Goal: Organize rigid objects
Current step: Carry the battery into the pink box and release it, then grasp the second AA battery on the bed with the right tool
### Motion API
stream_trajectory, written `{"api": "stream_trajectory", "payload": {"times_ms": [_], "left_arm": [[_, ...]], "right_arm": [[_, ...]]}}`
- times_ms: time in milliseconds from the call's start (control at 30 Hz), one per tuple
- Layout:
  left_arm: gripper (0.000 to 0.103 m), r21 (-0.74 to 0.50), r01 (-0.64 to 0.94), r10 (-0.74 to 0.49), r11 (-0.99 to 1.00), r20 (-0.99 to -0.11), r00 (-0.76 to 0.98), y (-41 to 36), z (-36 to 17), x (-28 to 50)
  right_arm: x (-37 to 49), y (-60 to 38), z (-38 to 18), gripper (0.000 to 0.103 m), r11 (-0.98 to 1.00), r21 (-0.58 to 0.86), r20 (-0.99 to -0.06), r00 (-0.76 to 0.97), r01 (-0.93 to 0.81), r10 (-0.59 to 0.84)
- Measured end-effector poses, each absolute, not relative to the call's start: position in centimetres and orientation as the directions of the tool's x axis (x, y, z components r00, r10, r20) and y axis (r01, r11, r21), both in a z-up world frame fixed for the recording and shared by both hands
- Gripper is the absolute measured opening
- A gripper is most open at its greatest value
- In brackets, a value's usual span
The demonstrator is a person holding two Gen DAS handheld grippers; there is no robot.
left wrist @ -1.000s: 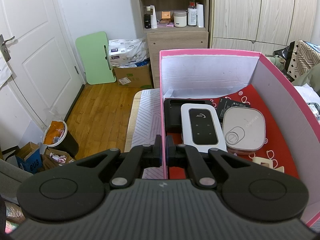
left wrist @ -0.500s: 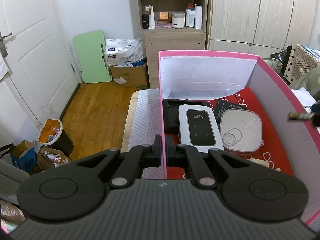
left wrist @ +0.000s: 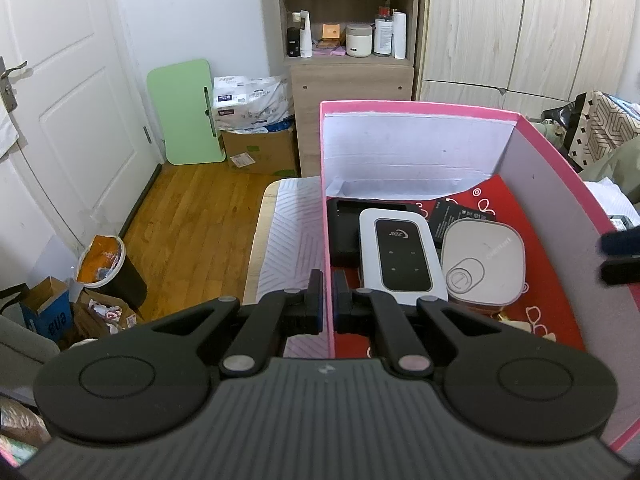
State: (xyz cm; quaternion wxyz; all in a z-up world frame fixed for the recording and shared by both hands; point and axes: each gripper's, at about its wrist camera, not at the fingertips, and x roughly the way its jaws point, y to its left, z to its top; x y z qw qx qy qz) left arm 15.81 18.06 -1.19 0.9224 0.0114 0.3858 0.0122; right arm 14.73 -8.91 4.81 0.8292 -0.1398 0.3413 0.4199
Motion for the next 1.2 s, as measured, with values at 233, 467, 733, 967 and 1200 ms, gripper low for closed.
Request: {"api": "stream_trajectory", "payload": {"times_ms": [233,467,733,967,1200], "left_arm": [[0.004,0.028,-0.016,0.031,0.999,-0.713,0.701,18.1,-1.2,15.7],[0.005,0.034,-0.017,0.036,0.999,-0.715,0.699,17.9,-1.3,15.8],[0.005,0.049,-0.021,0.05,0.999,-0.708,0.705,17.5,-1.1,15.6],[0.006,0.026,-0.031,0.04,0.999,-0.706,0.708,18.0,-1.1,15.5],[0.006,0.024,-0.031,0.039,0.999,-0.707,0.707,18.0,-1.0,15.5]], "right_arm": [[14.8,-15.9,6.5,0.029,0.719,0.206,-0.606,0.49,-0.664,0.626],[14.9,-22.2,3.5,0.03,0.862,0.214,-0.67,0.573,-0.459,0.472],[14.6,-25.3,-0.2,0.03,0.89,0.156,-0.739,0.546,-0.429,0.393],[16.2,-26.1,-2.4,0.03,0.922,0.11,-0.78,0.543,-0.37,0.311],[16.4,-25.4,-4.0,0.019,0.917,0.057,-0.79,0.544,-0.395,0.283]]}}
